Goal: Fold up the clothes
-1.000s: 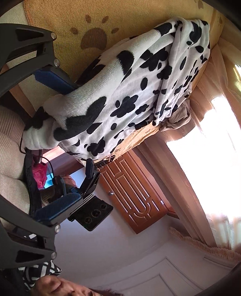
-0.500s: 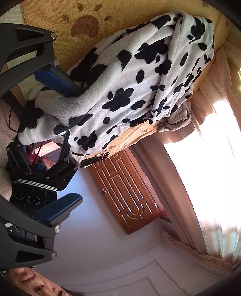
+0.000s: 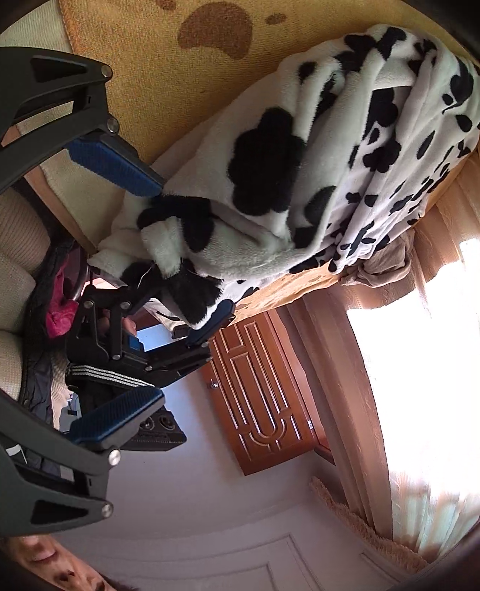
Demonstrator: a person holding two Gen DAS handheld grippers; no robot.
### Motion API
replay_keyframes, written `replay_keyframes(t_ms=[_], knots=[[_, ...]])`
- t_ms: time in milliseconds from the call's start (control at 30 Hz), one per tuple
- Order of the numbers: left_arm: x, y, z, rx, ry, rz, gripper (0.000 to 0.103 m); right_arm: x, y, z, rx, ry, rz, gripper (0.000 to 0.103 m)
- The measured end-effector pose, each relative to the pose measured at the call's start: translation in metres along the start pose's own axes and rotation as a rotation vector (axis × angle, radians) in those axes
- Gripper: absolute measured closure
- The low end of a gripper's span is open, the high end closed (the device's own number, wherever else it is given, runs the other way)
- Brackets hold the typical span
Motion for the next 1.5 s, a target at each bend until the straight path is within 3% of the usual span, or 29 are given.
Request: replay_keyframes(t_ms=[233,400,567,800,967,1200,1333,1500], knots=[[0.003,0.009,-0.007,0.052,0.016,0.059,0.000,0.009,0.013,-0.003,0.058,-0.056,-0.061,0.034],[0.010,-0.007,-0.006,-0.012,0.030,0.131,0.000,0.019,0.016,-0.002,0.039,0.009,0.082,0.033],[0.004,-0.017,-0.009,-0.005,0.070,0.127,0.000,0.018,0.008,0.000,0.019,0.089,0.215,0.030],[0.011,-0.021,-0.015,0.010,0.071,0.145,0.000,0.011,-0.006,-0.013,0.089,0.064,0.165,0.030],[0.013,-0.016,-0.018,0.020,0.085,0.179,0.000,0.010,-0.010,-0.030,0.158,-0.052,-0.037,0.030],[0.020,-0.001,-0.015,0.047,0.095,0.274,0.000,0.006,-0.011,-0.037,0.162,-0.202,-0.297,0.030],[0.029,0.014,-0.001,0.061,0.074,0.271,0.000,0.005,-0.003,-0.041,0.181,-0.305,-0.453,0.030],[0.027,0.044,0.031,0.116,0.088,0.211,0.000,-0.029,0.019,-0.056,0.228,-0.287,-0.652,0.030]])
Point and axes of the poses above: each gripper's, at about its wrist camera, not at the fingertips, and y roughly against the way its jaws point, x to its right, z to its underside, the point moved 4 cm from there along -y, roughly the way its jaws point, and after that the axes turned 2 degrees about y, right-handed, at the moved point
